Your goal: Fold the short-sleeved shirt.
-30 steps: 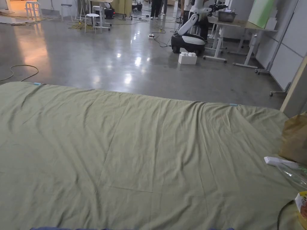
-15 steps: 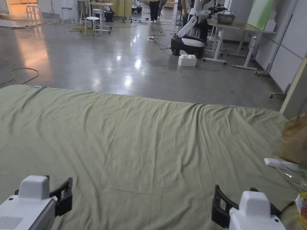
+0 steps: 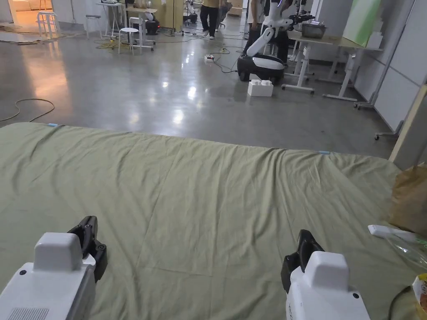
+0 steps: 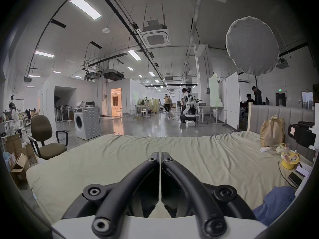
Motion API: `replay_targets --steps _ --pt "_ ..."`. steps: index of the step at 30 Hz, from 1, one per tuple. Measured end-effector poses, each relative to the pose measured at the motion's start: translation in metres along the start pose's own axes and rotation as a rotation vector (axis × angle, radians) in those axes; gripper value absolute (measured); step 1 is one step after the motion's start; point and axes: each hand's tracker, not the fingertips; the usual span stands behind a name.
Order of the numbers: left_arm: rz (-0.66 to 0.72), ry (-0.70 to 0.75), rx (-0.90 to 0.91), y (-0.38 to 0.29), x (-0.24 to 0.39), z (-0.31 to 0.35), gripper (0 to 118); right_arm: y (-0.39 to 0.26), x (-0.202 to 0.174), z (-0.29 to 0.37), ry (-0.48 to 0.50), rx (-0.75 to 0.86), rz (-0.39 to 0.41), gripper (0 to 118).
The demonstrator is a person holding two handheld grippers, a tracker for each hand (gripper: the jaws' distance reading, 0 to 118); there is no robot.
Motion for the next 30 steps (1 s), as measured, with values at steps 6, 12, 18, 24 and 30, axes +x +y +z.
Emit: replay_targets --steps 6,12,18,24,30 --pt "0.051 -0.015 -0.110 -0.018 -0.032 0.003 1 -0.001 0.002 -0.003 0.020 -0.024 -0.004 1" --pt "0.142 -0.102 -0.426 -0.044 -0.091 -0.013 1 -0.012 0.005 -0.005 0.048 -0.066 0.017 1" --pt "0.239 -0.176 -0.680 -0.082 -0.154 -0.031 12 -0.023 0.006 -0.007 0.077 -0.151 -0.025 1" --pt "0.353 -0.264 -0.832 -0.108 -0.180 -0.042 81 -0.027 0.003 -0.007 0.100 -0.166 0.002 1" --pt "0.644 -0.423 -1.001 -0.148 -0.196 -0.064 81 -0.033 -0.001 -0.005 0.117 -0.191 0.005 1"
